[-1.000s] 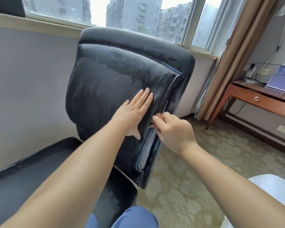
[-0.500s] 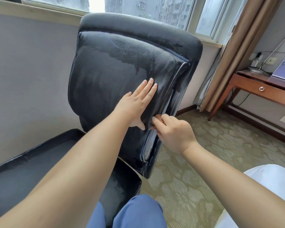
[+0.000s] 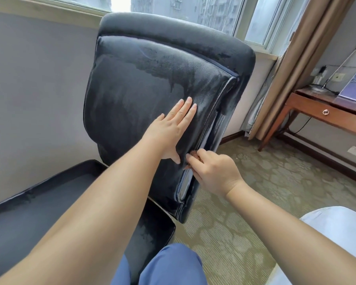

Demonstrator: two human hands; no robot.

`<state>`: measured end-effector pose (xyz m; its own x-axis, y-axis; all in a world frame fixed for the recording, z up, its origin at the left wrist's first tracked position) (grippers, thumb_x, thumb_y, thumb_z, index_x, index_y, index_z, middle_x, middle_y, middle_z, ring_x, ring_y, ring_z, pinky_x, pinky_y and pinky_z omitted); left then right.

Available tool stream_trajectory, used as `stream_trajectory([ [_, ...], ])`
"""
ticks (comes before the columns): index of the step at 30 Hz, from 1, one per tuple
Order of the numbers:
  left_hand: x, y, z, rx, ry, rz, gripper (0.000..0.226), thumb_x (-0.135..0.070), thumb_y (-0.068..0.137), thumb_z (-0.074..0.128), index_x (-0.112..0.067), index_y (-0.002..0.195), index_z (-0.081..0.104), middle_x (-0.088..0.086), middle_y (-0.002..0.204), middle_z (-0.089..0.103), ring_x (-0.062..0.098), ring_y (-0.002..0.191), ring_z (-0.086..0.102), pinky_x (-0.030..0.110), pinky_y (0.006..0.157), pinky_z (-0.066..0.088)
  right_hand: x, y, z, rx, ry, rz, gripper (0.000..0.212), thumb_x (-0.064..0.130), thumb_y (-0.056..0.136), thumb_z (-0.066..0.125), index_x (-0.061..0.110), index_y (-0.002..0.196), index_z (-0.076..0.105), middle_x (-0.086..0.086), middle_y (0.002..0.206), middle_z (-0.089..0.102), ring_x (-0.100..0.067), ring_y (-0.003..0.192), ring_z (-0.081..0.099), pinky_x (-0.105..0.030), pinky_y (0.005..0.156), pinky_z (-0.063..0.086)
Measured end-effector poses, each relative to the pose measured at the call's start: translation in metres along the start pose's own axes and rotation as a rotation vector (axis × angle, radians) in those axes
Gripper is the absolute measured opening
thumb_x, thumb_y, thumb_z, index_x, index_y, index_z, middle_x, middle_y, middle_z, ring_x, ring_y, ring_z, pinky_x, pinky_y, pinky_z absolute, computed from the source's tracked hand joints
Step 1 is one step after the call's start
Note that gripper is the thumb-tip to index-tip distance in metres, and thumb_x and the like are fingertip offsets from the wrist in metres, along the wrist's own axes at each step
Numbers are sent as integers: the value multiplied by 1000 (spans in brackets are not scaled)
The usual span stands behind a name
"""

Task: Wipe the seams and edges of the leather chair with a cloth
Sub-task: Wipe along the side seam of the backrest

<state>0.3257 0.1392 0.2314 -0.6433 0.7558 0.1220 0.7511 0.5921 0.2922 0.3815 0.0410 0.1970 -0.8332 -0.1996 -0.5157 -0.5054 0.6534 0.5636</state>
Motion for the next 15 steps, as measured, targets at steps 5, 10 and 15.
stream_trajectory([
  [5, -2, -1, -1, 19, 16, -7, 149, -54, 60, 84, -16, 145, -32, 3, 154, -37, 20, 145, -25, 45, 119, 22, -49, 19, -31, -91, 53, 279, 35, 29, 85, 46, 11, 110, 64, -4, 81, 65, -21, 61, 62, -27, 42, 47],
  [10, -5, -2, -2, 53, 24, -8, 147, -51, 63, 83, -16, 140, -37, 1, 145, -44, 21, 145, -26, 42, 118, 25, -96, 40, -62, -179, 5, 519, 22, 20, 73, 70, 11, 92, 65, -3, 74, 65, -24, 58, 62, -21, 44, 40],
  [15, -8, -2, -1, 62, 5, -24, 145, -46, 65, 84, -14, 142, -35, 4, 151, -39, 21, 145, -26, 38, 118, 26, -91, 36, -51, -100, 4, 587, 17, 20, 74, 72, 11, 89, 68, -6, 73, 61, -27, 57, 60, -20, 48, 30],
])
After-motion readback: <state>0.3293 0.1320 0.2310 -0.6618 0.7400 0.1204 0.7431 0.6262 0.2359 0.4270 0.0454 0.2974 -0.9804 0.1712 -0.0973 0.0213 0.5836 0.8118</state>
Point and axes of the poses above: each hand's wrist, its own y-axis towards the middle knuckle, its own z-axis out of the palm, x = y × z, the point moved 8 cm from there along y, towards the middle knuckle
